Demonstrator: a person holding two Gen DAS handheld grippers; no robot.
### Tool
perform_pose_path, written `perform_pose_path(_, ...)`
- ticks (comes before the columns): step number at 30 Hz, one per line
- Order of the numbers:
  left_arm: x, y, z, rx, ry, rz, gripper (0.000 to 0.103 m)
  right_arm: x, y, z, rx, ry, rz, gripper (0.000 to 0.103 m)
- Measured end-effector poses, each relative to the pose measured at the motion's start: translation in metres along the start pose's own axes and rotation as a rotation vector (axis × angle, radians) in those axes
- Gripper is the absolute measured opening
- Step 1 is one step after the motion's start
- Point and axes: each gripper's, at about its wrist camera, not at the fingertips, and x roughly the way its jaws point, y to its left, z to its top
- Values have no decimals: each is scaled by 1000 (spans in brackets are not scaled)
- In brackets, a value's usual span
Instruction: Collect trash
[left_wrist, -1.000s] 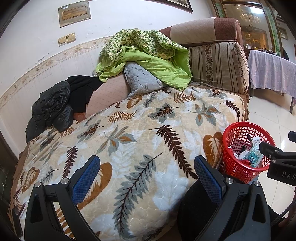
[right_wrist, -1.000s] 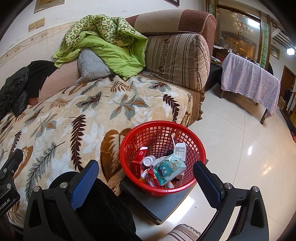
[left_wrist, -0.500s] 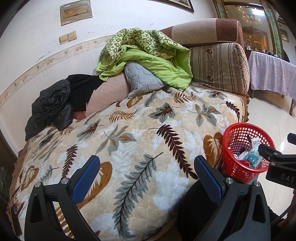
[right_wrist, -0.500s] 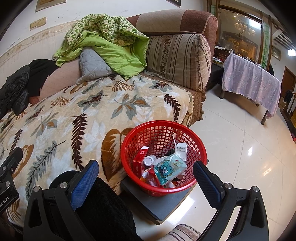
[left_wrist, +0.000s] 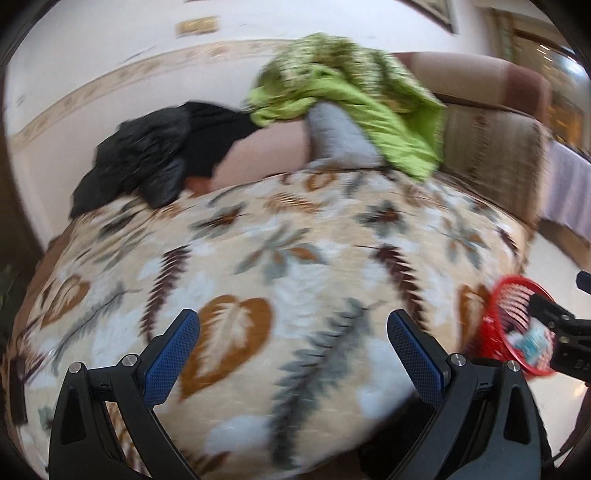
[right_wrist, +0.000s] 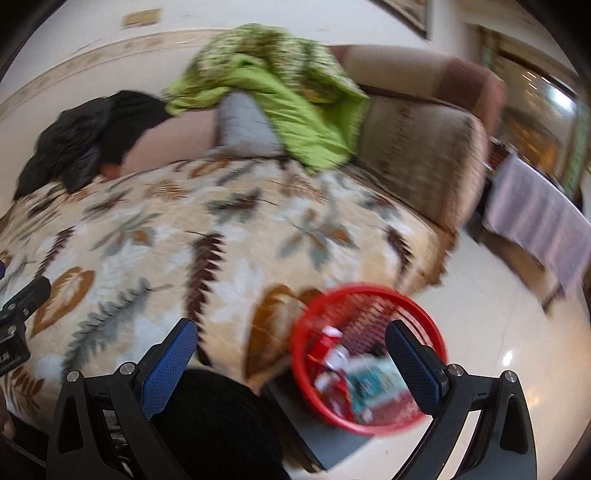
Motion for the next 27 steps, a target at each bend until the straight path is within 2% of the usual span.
perform_pose_path(5, 34, 62, -2, -134, 103, 187, 101, 45, 64, 31, -119, 109, 153, 103)
perform_pose_path(8, 62, 100, -12, -224, 189, 281, 101, 83, 113, 40, -198, 174, 199, 103)
perform_pose_path(10, 77, 118, -18, -269, 235, 316, 101, 110, 145, 45, -243, 175, 194, 103)
perform_pose_path(11, 85, 125, -20, -281, 255, 316, 101, 121, 156, 46, -260, 180, 187, 103)
perform_pose_path(13, 107, 139, -24, -298, 309, 306, 101, 146, 178, 52, -266, 203, 229, 103)
perform_pose_path(17, 144, 161, -31, -361, 381, 227, 101, 192, 210, 64, -236, 226, 238, 103)
perform_pose_path(21, 169, 172, -27, -375, 387, 216, 101, 228, 223, 71, -163, 225, 206, 103)
perform_pose_path(23, 176, 178, -26, -370, 387, 220, 101, 244, 224, 72, -125, 279, 210, 103)
perform_pose_path(25, 183, 177, -27, -353, 396, 229, 103, 244, 219, 72, -73, 271, 219, 103)
perform_pose_path(27, 186, 176, -25, -335, 382, 242, 103, 240, 221, 69, -74, 258, 207, 103)
